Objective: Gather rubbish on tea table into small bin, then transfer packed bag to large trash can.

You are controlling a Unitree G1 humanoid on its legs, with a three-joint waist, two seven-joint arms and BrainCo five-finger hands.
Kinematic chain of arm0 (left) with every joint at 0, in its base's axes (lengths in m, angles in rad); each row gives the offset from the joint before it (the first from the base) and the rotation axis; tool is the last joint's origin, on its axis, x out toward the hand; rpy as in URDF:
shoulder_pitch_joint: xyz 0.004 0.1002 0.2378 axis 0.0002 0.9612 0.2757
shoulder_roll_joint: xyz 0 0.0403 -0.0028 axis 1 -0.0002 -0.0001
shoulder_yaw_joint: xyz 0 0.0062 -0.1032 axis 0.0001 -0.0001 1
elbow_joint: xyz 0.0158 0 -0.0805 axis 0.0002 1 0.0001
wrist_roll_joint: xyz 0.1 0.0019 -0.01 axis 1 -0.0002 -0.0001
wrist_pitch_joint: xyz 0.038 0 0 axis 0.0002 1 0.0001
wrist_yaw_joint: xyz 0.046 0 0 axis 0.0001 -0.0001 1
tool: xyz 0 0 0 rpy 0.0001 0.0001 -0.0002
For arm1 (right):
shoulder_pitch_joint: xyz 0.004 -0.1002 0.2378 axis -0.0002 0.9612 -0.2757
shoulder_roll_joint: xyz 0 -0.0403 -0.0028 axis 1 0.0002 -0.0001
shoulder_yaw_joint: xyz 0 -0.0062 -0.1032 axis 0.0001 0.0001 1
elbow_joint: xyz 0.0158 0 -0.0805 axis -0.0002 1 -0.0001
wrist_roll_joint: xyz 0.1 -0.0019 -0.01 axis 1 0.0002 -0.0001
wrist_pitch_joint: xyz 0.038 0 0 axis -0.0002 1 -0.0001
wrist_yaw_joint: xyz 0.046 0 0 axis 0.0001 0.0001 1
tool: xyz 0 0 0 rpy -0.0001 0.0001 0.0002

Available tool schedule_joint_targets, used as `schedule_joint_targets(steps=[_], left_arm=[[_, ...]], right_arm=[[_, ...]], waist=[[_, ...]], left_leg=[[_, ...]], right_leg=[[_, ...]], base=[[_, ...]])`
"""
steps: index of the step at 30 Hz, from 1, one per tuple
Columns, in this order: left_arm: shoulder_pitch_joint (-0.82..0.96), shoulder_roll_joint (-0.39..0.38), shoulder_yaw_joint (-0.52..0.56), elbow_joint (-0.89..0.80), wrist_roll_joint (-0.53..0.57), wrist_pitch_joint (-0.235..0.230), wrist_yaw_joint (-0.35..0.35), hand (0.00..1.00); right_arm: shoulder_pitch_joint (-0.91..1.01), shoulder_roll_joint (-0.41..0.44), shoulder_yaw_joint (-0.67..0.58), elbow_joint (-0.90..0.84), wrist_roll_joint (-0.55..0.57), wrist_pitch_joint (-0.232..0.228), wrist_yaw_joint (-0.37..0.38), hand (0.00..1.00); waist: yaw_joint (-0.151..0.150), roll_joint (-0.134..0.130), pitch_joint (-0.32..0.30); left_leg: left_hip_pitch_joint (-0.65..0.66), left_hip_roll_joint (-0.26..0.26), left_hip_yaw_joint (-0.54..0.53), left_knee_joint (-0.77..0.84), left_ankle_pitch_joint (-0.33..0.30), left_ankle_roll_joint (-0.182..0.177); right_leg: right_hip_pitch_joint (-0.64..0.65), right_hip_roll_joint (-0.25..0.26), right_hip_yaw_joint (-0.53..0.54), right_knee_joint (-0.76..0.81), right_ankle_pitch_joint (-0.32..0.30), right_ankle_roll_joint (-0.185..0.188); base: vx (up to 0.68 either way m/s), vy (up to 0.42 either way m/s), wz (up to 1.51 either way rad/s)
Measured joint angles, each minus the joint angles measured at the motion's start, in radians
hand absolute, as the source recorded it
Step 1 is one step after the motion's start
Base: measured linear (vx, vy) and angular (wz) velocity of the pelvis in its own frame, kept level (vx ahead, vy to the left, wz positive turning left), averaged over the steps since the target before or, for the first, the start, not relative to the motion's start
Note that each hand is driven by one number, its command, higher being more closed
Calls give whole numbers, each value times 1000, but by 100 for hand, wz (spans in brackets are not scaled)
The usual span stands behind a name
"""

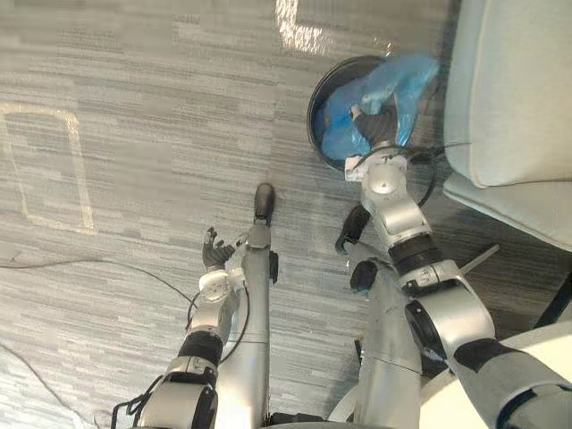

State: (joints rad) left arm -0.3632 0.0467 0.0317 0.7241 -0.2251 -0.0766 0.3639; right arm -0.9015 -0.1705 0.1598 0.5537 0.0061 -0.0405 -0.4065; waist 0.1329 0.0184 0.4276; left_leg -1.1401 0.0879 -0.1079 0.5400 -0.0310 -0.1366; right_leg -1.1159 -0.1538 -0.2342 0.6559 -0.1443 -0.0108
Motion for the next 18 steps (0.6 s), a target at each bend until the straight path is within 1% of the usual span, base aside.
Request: schedule_joint_targets(steps=[3,6,8,9,10,13,14,16,18], left_arm=[[23,-12,0,5,10,5,-6,0],[42,-25,-1,18,29,20,-22,0],[81,-39,-1,21,39,28,-40,0],[94,-42,0,20,47,30,-41,0],[115,-40,3,17,50,34,-41,0],[136,-39,13,37,69,46,-46,0],[153,-39,13,44,79,47,-53,0],[177,-41,13,54,92,53,-66,0],[200,-42,12,65,108,63,-73,0]], right_arm=[[66,10,45,-60,-7,1,23,100],[151,14,78,-116,-9,1,52,100],[226,23,102,-162,-30,1,86,100],[252,25,110,-184,-42,1,94,100],[296,31,130,-219,-48,-1,107,100],[376,39,155,-243,-52,-4,137,100],[419,40,169,-255,-71,-4,156,100],[462,42,199,-267,-88,-4,175,100],[494,44,223,-270,-101,-4,196,100]], waist=[[0,-4,0],[-3,-6,-1],[-13,-18,-6],[-15,-26,-12],[-18,-42,-24],[-23,-65,-38],[-23,-75,-45],[-25,-84,-60],[-25,-90,-95]], left_leg=[[75,12,13,-23,-5,8],[171,12,24,-51,-10,15],[261,16,39,-76,-15,22],[282,17,45,-82,-16,25],[316,22,49,-88,-24,27],[396,26,62,-118,-28,28],[441,27,67,-136,-28,29],[499,27,71,-159,-28,29],[537,31,75,-179,-29,30]], right_leg=[[85,16,2,-51,16,5],[181,17,4,-88,19,8],[274,21,5,-124,20,11],[292,22,9,-132,21,13],[326,28,14,-148,22,14],[405,34,13,-186,21,15],[447,36,13,-205,23,17],[507,40,15,-233,26,22],[551,48,15,-265,37,25]], base=[[33,-2,-12],[61,23,-4],[72,21,-3],[64,6,-12],[58,0,-13],[55,-16,-5],[50,-26,-3],[58,-27,-4],[68,-14,-6]])
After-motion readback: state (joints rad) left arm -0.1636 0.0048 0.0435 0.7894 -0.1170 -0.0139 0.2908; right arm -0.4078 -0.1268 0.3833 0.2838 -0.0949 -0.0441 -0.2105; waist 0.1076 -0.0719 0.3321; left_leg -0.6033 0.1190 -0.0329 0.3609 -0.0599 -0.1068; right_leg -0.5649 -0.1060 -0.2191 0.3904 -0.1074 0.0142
